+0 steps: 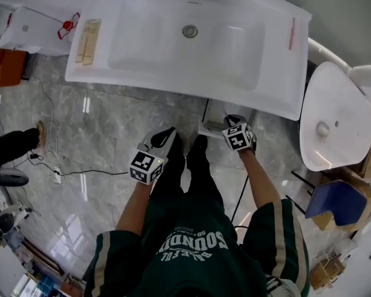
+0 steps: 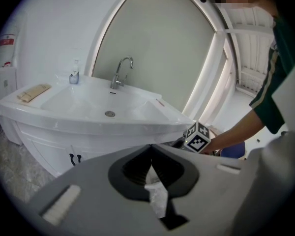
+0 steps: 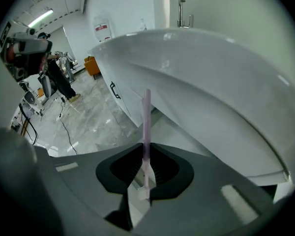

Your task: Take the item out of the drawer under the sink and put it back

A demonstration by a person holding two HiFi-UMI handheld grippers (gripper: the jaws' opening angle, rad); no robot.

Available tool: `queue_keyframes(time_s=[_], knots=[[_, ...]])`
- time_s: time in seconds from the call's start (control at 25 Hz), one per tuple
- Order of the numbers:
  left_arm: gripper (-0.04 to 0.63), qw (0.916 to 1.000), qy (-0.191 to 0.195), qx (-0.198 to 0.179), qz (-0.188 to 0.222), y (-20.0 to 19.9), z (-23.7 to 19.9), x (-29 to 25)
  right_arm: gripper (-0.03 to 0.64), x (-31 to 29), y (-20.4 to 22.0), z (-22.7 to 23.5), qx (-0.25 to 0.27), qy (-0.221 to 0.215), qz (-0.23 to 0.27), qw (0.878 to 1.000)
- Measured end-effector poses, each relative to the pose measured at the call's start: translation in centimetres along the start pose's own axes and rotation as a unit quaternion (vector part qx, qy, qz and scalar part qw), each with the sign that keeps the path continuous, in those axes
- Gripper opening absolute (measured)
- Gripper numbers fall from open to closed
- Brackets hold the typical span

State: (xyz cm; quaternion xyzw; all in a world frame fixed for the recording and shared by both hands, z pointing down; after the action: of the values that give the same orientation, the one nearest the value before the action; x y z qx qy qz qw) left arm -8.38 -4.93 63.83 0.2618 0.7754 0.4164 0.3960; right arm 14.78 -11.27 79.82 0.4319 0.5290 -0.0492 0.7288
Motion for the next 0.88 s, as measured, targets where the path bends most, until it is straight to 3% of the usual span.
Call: queue_keyframes(time_s=[0.36,0.88], knots=[[0.051,0.9992,-0.024,0.014,-0.028,3.5,-0.8,1.1,0.051,-6.3,3.6,1.3,-0.022,0.010,-0.070,0.997],[0.051,0.9965,-0.059,0.037,-0.046,6.8,-2.6,3.1,0.051,-11.8,5.0,2.0,-0.071,0.015,-0.098,0.993]])
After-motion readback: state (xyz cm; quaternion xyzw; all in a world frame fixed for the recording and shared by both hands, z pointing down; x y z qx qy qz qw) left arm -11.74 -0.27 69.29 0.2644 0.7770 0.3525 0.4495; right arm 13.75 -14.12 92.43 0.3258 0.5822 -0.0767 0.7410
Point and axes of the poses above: the fingertips, and each gripper's own axes: x backward along the fingers, z to its right, y out of its underside, the point moved 3 cm from there along x, backward along the fingers, and after that the axes turned 11 degrees about z, right-handed, at the moved point
